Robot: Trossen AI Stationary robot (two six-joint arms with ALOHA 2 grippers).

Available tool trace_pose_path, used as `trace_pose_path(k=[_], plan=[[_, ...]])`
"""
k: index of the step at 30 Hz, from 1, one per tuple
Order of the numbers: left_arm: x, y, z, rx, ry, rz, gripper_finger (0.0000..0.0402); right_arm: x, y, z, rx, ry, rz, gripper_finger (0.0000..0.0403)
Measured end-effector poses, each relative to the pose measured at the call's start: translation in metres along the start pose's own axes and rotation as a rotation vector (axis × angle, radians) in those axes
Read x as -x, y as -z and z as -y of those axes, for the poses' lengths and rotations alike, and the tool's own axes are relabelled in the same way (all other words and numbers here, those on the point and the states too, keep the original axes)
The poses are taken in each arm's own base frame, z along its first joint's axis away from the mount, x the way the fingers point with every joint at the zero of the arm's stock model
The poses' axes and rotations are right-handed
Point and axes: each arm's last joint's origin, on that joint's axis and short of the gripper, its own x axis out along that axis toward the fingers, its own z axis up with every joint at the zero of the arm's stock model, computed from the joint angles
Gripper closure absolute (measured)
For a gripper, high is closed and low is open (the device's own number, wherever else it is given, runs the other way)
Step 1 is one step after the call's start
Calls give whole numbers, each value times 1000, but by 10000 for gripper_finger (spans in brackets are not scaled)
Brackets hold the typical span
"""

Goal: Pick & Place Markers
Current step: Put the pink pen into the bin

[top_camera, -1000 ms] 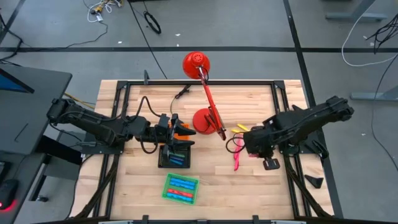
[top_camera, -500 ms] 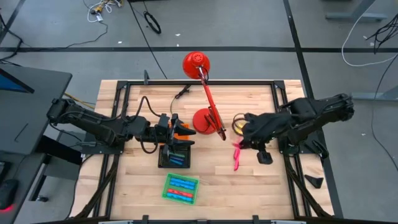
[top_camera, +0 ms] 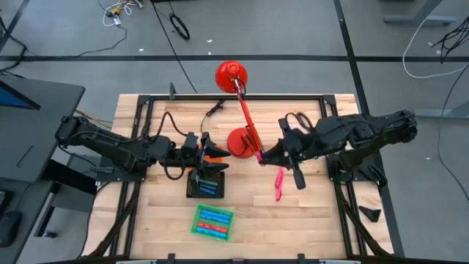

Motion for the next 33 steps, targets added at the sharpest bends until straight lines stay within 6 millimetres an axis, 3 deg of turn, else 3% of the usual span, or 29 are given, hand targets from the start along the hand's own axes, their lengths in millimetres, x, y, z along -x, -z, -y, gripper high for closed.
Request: trace_pose_path(k=[13,22,25,33], plan=[[-1,-13,5,-83,40,94,195,-17,-15,-1,50,-12,175,385],[-19,-51,21,-159,-27,-107,195,-36,-14,3,65,3,194,385],[-25,-62,27,-183,-3,-79,195,-36,-15,8,77,21,208,385],[-36,-66,33,-217,15,-72,195,-37,-19,19,75,24,238,385]])
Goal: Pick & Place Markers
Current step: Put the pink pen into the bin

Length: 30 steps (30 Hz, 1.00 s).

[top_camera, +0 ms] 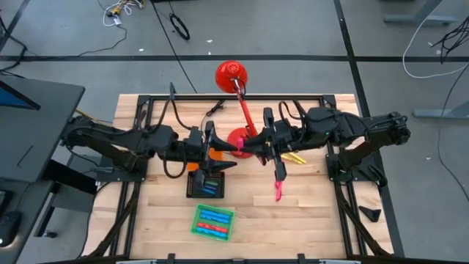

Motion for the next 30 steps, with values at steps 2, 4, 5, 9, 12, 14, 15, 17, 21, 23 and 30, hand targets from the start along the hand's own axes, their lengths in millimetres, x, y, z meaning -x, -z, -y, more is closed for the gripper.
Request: trace_pose_path(k=[2,4,5,9,12,14,15,17,21,23,30], plan=[[-3,-2,1,-3,3,18,195,-2,1,0,-1,-2,-6,385],[-3,-2,1,-13,-1,19,195,-2,2,0,-1,-6,-11,385],[-4,-2,1,-17,-11,23,195,-2,2,1,-1,-8,-10,385],[-5,-2,0,-17,-39,33,195,-2,2,1,0,-8,-9,385],[-7,-1,0,-17,-37,40,195,-2,1,1,-1,-8,-2,385],[-8,0,0,-17,-37,38,196,-4,3,0,-1,-7,-7,385],[-8,0,0,-16,-37,44,197,-5,3,0,-1,-8,-11,385],[-9,0,-1,-16,-38,43,201,-7,5,0,-2,-9,-17,385],[-10,2,-1,-16,-39,40,221,-10,7,0,-3,-8,-24,385],[-10,3,-1,-17,-40,35,238,-12,9,0,-2,-9,-28,385],[-11,3,0,-17,-23,32,332,-12,9,0,-18,-16,-29,385]])
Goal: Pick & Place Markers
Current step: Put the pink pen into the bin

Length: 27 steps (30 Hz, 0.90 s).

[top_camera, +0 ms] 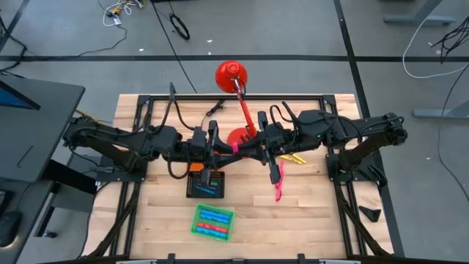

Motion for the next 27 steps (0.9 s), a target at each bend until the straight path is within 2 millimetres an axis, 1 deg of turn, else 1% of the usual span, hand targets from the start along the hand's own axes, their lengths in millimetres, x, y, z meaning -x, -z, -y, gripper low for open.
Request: trace_pose_path(k=[2,6,9,12,15,17,20,23,27], plan=[[0,0,0,-4,5,0,356,0,0,0,-8,0,0,385],[0,0,0,-4,6,0,360,0,0,0,-8,0,0,379],[1,-1,0,4,7,0,360,0,0,0,-3,5,1,359],[3,-1,0,15,4,-17,360,2,-1,0,7,14,1,327],[9,-1,-3,24,-10,-79,360,11,-7,1,22,13,23,289],[12,3,-6,34,-27,-143,360,20,-12,2,22,15,36,266],[13,8,-13,62,-35,-233,360,28,-14,5,20,23,14,237],[14,4,-18,81,-37,-331,360,35,-14,9,12,36,-4,217],[20,1,-25,69,-74,-496,360,39,-16,11,-25,46,-4,203]])
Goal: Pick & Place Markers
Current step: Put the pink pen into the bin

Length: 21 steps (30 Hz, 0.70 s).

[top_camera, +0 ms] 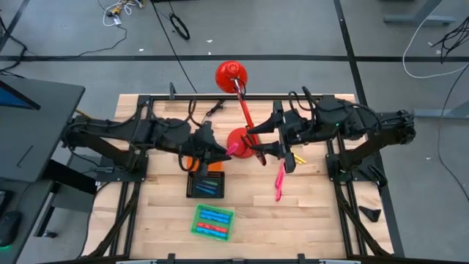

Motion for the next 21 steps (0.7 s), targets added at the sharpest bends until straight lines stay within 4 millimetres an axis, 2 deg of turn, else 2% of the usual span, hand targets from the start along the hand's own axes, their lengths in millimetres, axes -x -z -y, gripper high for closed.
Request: trace_pose_path(k=[6,10,21], plan=[[20,-7,-11,9,-38,-176,360,0,1,0,3,0,-7,203],[25,-5,-19,26,-53,-314,360,0,1,0,26,-1,-6,203],[6,8,-37,7,-92,-812,360,0,-1,0,65,-2,9,203]])
